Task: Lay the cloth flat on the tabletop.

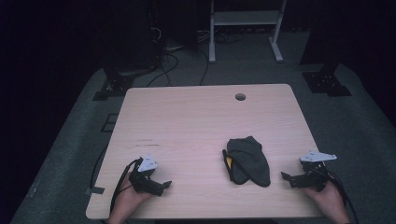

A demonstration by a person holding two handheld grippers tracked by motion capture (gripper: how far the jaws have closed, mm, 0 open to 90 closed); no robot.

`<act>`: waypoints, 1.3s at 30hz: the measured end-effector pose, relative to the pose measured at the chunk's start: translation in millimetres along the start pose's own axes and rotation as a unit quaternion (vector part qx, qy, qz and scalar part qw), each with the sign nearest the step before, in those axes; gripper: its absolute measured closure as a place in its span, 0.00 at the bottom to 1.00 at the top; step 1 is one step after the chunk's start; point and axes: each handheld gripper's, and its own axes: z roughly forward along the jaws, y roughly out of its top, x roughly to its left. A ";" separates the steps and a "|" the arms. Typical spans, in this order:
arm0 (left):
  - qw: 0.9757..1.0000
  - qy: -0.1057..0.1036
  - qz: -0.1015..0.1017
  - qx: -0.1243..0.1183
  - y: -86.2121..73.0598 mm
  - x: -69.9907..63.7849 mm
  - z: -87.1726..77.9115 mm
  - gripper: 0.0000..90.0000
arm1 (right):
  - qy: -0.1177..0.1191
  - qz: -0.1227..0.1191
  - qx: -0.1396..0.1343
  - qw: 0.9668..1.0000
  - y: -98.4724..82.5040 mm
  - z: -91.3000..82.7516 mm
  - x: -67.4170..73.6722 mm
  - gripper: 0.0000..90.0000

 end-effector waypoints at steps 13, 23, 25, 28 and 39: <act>1.000 0.000 0.000 0.000 0.0 0.0 0.0 0.00 | 0.022 0.002 0.003 1.000 9.7 -12.6 4.5 0.17; 1.000 0.000 0.001 0.000 0.0 0.0 0.0 0.00 | 0.063 -0.014 -0.036 0.997 30.4 -17.8 19.9 0.15; 1.000 -0.001 0.000 0.000 0.0 0.0 0.0 0.00 | 0.070 -0.017 -0.042 0.997 35.2 -17.0 22.3 0.15; 1.000 -0.001 0.000 0.000 0.2 0.0 0.1 0.00 | 0.076 -0.018 -0.044 0.996 40.2 -15.2 25.9 0.14; 1.000 -0.004 0.004 0.000 2.5 1.2 2.5 0.00 | 0.125 -0.027 -0.023 0.992 63.3 14.7 46.9 0.12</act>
